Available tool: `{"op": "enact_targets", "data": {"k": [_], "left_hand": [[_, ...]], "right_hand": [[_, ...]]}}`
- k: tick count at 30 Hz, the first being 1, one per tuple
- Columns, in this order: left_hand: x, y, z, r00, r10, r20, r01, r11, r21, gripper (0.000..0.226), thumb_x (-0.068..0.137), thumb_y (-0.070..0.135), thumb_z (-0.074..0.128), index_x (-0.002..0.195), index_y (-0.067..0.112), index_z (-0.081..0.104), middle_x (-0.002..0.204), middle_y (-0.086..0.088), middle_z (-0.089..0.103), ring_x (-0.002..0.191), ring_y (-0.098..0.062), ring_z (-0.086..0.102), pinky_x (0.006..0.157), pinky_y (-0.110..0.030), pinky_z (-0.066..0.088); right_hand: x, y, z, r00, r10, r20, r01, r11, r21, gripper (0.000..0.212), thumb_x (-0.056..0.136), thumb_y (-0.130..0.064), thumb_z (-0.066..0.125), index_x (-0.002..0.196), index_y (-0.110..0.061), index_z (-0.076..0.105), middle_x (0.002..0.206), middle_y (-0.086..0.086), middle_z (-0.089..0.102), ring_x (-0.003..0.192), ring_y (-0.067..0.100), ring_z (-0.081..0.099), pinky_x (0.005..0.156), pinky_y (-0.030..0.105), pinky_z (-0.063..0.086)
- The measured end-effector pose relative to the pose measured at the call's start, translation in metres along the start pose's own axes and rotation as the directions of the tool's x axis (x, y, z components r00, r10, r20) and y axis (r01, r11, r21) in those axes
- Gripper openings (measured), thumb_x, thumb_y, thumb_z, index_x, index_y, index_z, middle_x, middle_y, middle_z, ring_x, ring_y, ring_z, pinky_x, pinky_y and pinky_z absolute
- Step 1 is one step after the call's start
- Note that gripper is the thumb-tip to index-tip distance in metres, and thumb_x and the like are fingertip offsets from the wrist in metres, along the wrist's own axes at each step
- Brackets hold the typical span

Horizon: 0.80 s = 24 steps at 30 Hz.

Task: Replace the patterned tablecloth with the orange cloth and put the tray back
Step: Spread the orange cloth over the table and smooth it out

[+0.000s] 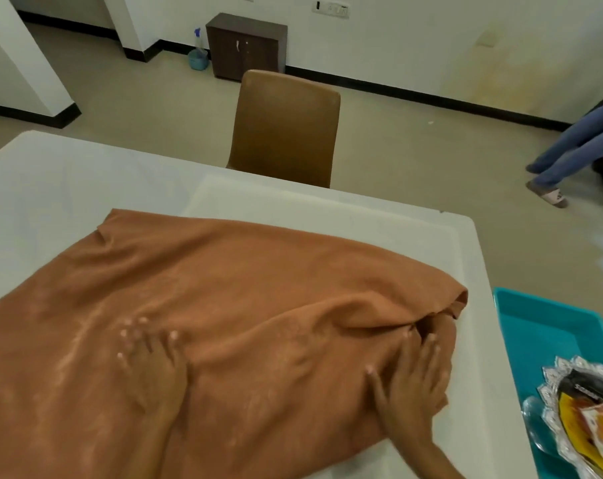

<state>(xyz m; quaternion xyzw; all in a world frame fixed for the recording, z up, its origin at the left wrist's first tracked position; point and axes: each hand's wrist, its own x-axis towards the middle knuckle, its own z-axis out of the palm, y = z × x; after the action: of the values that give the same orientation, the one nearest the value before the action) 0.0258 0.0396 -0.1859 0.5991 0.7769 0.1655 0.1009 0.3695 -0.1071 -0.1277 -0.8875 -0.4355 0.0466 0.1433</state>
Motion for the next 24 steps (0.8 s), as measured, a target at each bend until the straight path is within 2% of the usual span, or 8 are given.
{"op": "enact_targets", "data": {"k": [1, 3, 8, 13, 16, 19, 21, 24], "left_hand": [[-0.006, 0.012, 0.003, 0.994, 0.104, 0.039, -0.105, 0.994, 0.023, 0.068, 0.092, 0.044, 0.025, 0.142, -0.001, 0.034, 0.149, -0.026, 0.03, 0.137, -0.041, 0.027, 0.108, -0.056, 0.022], [-0.017, 0.031, 0.01, 0.966, 0.225, 0.125, -0.233, 0.971, 0.048, 0.07, 0.09, 0.05, 0.023, 0.144, 0.008, 0.035, 0.15, -0.019, 0.031, 0.138, -0.036, 0.029, 0.108, -0.054, 0.024], [0.015, 0.036, 0.014, 0.966, 0.196, 0.166, -0.208, 0.977, 0.055, 0.069, 0.09, 0.055, 0.022, 0.147, 0.017, 0.032, 0.153, -0.015, 0.027, 0.141, -0.033, 0.026, 0.111, -0.051, 0.022], [0.08, 0.022, 0.01, 0.948, 0.128, 0.29, -0.162, 0.982, 0.098, 0.062, 0.098, 0.051, 0.026, 0.151, 0.022, 0.011, 0.159, -0.011, 0.004, 0.146, -0.028, 0.005, 0.117, -0.048, 0.008], [0.089, 0.021, -0.003, 0.9, 0.076, 0.43, -0.137, 0.984, 0.112, 0.063, 0.099, 0.049, 0.026, 0.151, 0.024, -0.001, 0.159, -0.01, -0.008, 0.146, -0.026, -0.005, 0.118, -0.045, 0.002], [0.048, 0.036, -0.01, 0.914, 0.223, 0.34, -0.246, 0.969, 0.026, 0.064, 0.099, 0.05, 0.024, 0.151, 0.015, 0.008, 0.158, -0.014, 0.002, 0.146, -0.026, 0.0, 0.118, -0.047, 0.003], [-0.003, 0.052, -0.013, 0.843, 0.468, 0.265, -0.465, 0.882, -0.079, 0.068, 0.095, 0.058, 0.019, 0.15, 0.018, 0.016, 0.158, -0.008, 0.007, 0.146, -0.021, 0.002, 0.116, -0.047, 0.005], [-0.073, 0.082, -0.015, 0.574, 0.734, 0.362, -0.678, 0.675, -0.292, 0.081, 0.086, 0.077, 0.021, 0.15, 0.029, 0.012, 0.158, 0.005, 0.003, 0.146, -0.011, -0.004, 0.118, -0.041, 0.002]], "right_hand": [[-0.014, -0.004, 0.01, 0.994, -0.099, 0.046, 0.101, 0.994, -0.035, 0.079, 0.087, -0.067, 0.027, 0.15, -0.021, 0.014, 0.157, 0.019, 0.008, 0.143, 0.036, 0.009, 0.114, 0.047, -0.007], [-0.027, -0.01, 0.029, 0.951, -0.248, 0.183, 0.266, 0.96, -0.085, 0.072, 0.089, -0.068, 0.017, 0.149, -0.029, 0.018, 0.157, 0.016, 0.01, 0.143, 0.034, 0.008, 0.111, 0.051, -0.002], [0.007, -0.04, 0.052, 0.9, -0.313, 0.304, 0.34, 0.94, -0.04, 0.065, 0.09, -0.068, 0.014, 0.147, -0.039, 0.018, 0.158, 0.008, 0.012, 0.144, 0.027, 0.009, 0.11, 0.055, 0.005], [0.03, -0.061, 0.044, 0.77, -0.5, 0.397, 0.526, 0.849, 0.047, 0.099, 0.074, -0.087, 0.01, 0.147, -0.027, -0.018, 0.155, 0.001, -0.026, 0.143, 0.019, -0.023, 0.115, 0.046, -0.014], [0.016, -0.029, 0.035, 0.652, -0.646, 0.397, 0.669, 0.737, 0.101, 0.109, 0.072, -0.088, 0.034, 0.151, -0.022, -0.003, 0.159, 0.001, -0.011, 0.145, 0.018, -0.012, 0.116, 0.044, -0.005], [0.007, 0.01, 0.03, 0.629, -0.691, 0.356, 0.712, 0.696, 0.094, 0.085, 0.082, -0.075, 0.043, 0.149, -0.026, 0.024, 0.158, -0.001, 0.013, 0.145, 0.018, 0.013, 0.115, 0.04, 0.01], [0.011, 0.02, 0.026, 0.632, -0.72, 0.287, 0.733, 0.675, 0.079, 0.059, 0.089, -0.053, 0.049, 0.141, -0.028, 0.041, 0.153, -0.001, 0.029, 0.142, 0.019, 0.025, 0.114, 0.041, 0.015], [0.027, 0.017, 0.022, 0.661, -0.733, 0.158, 0.716, 0.68, 0.157, 0.033, 0.084, -0.023, 0.051, 0.112, -0.022, 0.067, 0.121, 0.002, 0.065, 0.12, 0.019, 0.052, 0.108, 0.045, 0.026]]}}
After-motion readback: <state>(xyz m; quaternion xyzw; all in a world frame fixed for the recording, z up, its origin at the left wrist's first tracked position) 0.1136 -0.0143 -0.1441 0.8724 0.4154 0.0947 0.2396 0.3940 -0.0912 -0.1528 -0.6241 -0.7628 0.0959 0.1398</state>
